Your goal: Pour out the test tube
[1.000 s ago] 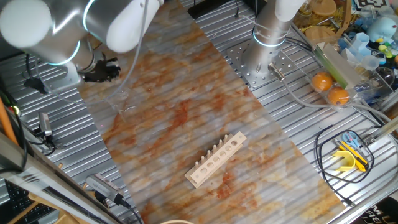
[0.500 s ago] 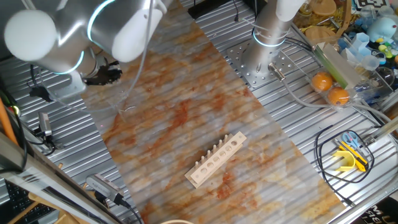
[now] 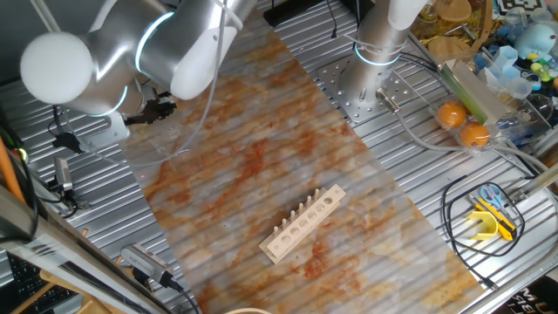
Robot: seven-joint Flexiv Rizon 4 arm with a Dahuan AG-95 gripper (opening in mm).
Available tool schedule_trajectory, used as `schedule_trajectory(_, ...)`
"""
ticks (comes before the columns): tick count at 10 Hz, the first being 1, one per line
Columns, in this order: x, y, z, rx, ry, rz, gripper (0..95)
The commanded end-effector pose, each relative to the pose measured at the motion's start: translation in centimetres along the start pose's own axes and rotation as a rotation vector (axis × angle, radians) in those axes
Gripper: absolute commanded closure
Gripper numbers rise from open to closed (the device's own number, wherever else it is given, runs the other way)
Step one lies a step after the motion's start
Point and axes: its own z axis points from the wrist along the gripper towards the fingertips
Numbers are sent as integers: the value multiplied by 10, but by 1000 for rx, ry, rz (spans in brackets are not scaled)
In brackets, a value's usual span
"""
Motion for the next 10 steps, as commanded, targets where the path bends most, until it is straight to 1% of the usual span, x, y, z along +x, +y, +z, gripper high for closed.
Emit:
schedule_trajectory(1,1,2,2,6,4,7,950)
schedule_trajectory(3,1,2,2,7,14,4,950)
schedule_trajectory(8,0,2,2,7,15,25,950)
schedule_trajectory(9,-2,2,3,8,29,23,950)
schedule_trajectory(10,-2,2,3,8,32,24,950)
